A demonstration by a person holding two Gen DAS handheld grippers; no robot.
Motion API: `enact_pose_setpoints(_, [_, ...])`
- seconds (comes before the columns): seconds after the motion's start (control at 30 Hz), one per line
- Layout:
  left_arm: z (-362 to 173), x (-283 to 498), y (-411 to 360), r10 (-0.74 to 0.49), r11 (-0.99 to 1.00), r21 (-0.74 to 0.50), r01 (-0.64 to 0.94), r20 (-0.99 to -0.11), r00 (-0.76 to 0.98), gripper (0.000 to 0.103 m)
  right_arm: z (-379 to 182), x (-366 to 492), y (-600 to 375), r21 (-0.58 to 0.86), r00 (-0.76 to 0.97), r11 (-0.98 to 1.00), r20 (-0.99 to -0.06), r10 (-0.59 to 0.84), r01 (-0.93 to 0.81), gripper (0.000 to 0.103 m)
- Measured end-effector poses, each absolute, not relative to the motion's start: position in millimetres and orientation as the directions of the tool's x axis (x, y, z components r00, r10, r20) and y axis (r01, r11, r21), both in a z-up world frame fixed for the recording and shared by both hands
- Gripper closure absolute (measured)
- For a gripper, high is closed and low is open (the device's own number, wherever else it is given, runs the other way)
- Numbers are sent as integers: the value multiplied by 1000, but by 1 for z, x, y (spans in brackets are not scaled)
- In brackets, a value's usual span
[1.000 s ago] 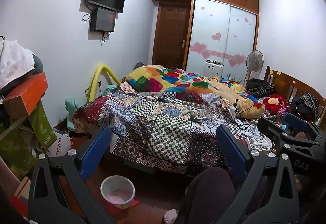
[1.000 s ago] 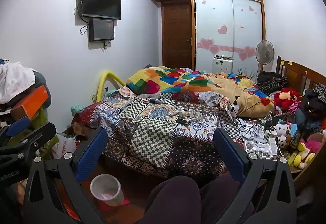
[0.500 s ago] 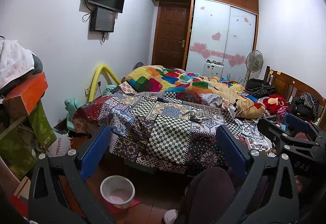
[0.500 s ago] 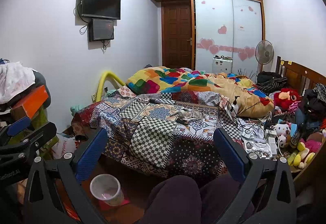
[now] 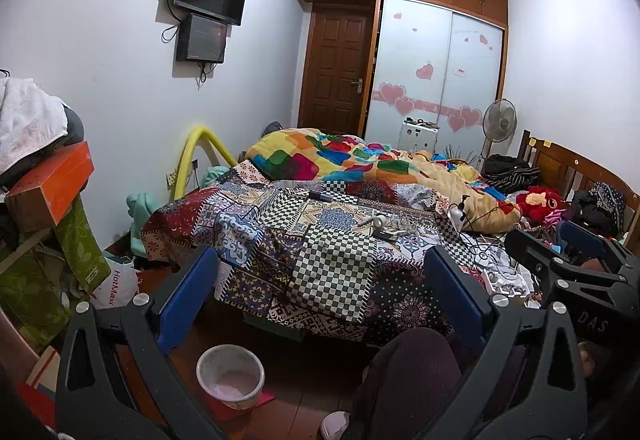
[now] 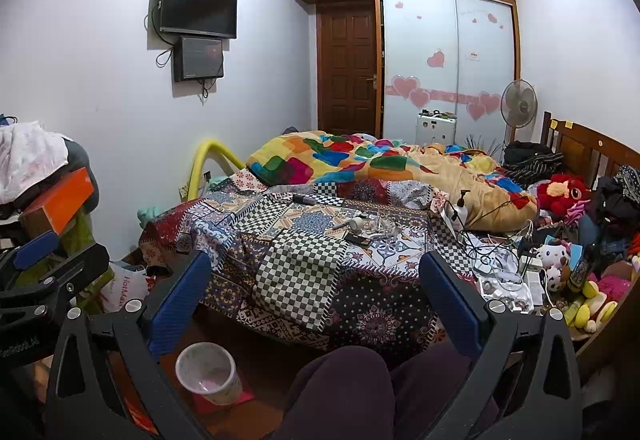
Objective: Collect trash
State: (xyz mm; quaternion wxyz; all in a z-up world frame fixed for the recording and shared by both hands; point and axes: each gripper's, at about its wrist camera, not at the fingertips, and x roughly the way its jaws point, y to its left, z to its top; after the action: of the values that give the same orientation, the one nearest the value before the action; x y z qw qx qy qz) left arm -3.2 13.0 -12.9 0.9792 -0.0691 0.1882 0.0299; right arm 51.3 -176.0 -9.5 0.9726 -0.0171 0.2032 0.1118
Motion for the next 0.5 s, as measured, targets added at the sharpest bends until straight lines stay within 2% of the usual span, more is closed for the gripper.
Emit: enact_pose_setpoints(0.5, [-12, -4, 13, 34, 989, -123, -85, -371, 928, 0, -10, 51, -175, 11, 892, 974, -400, 210, -225, 0])
